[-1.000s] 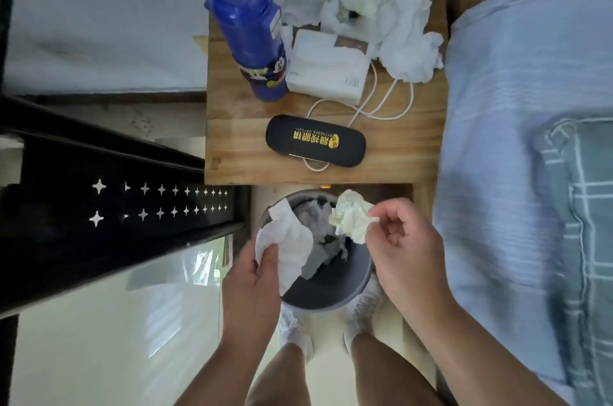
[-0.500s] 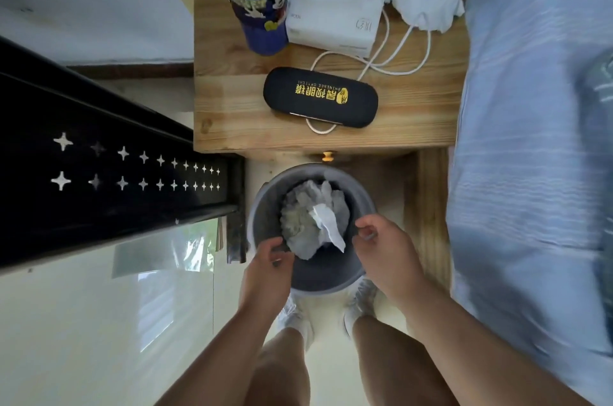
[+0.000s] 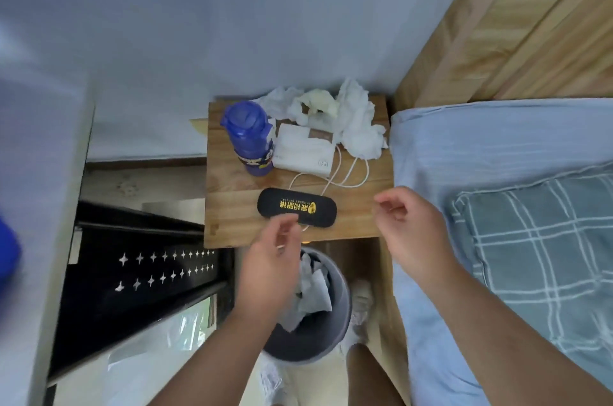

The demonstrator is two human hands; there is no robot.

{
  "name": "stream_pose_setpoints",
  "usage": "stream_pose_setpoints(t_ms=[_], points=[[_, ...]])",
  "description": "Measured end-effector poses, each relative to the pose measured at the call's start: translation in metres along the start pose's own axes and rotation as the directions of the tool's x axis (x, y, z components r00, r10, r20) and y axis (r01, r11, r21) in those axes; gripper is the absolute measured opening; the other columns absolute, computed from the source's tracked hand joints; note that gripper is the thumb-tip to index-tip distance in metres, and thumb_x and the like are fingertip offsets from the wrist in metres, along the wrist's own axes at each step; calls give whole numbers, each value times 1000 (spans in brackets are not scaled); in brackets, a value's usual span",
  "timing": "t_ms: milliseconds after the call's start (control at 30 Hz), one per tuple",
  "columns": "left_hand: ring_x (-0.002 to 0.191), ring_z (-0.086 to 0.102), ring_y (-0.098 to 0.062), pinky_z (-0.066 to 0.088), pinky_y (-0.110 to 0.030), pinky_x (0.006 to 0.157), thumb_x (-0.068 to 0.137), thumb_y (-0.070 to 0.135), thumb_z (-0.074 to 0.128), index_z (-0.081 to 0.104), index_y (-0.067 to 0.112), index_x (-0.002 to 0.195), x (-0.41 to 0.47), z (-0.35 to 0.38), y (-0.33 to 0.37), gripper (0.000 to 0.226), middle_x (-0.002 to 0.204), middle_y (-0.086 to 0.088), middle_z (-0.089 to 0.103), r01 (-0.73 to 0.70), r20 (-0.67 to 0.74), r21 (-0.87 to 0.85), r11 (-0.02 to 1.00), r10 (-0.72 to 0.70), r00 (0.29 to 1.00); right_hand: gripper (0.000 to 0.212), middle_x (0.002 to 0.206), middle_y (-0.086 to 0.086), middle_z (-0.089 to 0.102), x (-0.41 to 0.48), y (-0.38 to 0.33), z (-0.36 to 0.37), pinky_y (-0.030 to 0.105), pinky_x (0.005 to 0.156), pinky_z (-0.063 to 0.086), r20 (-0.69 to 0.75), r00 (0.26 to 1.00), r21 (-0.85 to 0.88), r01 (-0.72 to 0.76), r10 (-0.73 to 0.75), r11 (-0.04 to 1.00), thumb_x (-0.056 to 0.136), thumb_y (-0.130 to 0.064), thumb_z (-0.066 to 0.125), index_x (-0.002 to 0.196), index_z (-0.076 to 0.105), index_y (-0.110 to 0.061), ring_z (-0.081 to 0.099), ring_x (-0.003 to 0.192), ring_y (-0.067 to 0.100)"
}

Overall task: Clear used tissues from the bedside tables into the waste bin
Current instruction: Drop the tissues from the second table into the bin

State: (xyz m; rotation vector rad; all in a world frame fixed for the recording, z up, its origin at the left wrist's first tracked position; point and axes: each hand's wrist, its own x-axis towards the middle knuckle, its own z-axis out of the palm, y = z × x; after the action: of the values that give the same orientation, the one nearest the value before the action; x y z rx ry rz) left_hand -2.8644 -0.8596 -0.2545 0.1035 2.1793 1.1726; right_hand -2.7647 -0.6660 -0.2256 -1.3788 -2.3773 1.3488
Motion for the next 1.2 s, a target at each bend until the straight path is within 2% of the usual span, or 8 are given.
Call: stream_pose_setpoints(t_ms=[233, 500, 600, 700, 767, 867, 1033, 1200], points=[[114, 63, -5, 51, -30, 98, 105, 38, 57, 64, 37, 130, 83, 36, 66, 26, 124, 20, 62, -214, -24, 91, 973, 217, 976, 22, 101, -13, 71, 95, -13, -13, 15, 77, 47, -89, 995, 5, 47, -46, 999, 93, -20, 71, 112, 68, -29, 62, 88, -6], [104, 55, 22, 39, -1, 91, 102, 24, 66, 63, 26, 139, 161, 66, 106, 37, 128, 13, 60, -352, -25, 340, 872, 382, 924, 49, 134, 4, 64, 154, -3, 15, 39, 103, 51, -64, 991, -133, 112, -121, 985, 94, -20, 71, 141, 58, -16, 58, 123, 22], [126, 62, -22, 50, -41, 110, 100, 19, 68, 63, 19, 142, 182, 72, 113, 42, 147, -5, 59, -391, 31, 440, 808, 422, 906, 48, 136, 5, 64, 168, 3, 25, 38, 105, 46, -48, 988, -202, 131, -143, 971, 94, -21, 72, 140, 60, -15, 55, 128, 26], [118, 68, -32, 52, -52, 106, 100, 24, 67, 58, 21, 149, 200, 76, 116, 50, 161, -7, 47, -384, 84, 566, 730, 413, 907, 52, 142, 6, 61, 180, 10, 31, 40, 111, 45, 1, 989, -214, 146, -149, 966, 93, -17, 72, 143, 58, -16, 53, 132, 28], [109, 73, -31, 53, -52, 102, 101, 34, 66, 52, 26, 154, 209, 78, 115, 55, 167, -4, 40, -371, 100, 657, 657, 412, 906, 58, 148, 5, 57, 184, 14, 35, 42, 115, 43, 28, 990, -223, 143, -140, 964, 93, -17, 74, 148, 55, -19, 50, 137, 27], [124, 67, -30, 48, -52, 104, 100, 41, 65, 46, 33, 157, 222, 85, 111, 61, 171, 0, 34, -354, 118, 726, 590, 399, 909, 55, 143, 7, 56, 186, 20, 41, 39, 112, 45, 16, 993, -226, 115, -115, 967, 91, -8, 73, 143, 58, -18, 50, 134, 28], [101, 71, -22, 46, -31, 78, 100, 22, 65, 70, 26, 133, 242, 92, 105, 34, 162, 6, 46, -345, 40, 619, 706, 411, 911, 31, 113, 12, 65, 188, 22, 41, 36, 89, 53, -64, 987, -174, 136, -149, 975, 89, 10, 59, 112, 70, -7, 62, 106, 28], [100, 67, -14, 42, -24, 81, 101, 17, 66, 77, 15, 118, 244, 90, 111, 21, 161, 2, 50, -337, -8, 562, 756, 412, 911, 20, 101, 3, 66, 176, 10, 32, 16, 77, 49, -158, 966, -60, 200, -207, 978, 89, 6, 64, 102, 70, -9, 60, 91, 14]])
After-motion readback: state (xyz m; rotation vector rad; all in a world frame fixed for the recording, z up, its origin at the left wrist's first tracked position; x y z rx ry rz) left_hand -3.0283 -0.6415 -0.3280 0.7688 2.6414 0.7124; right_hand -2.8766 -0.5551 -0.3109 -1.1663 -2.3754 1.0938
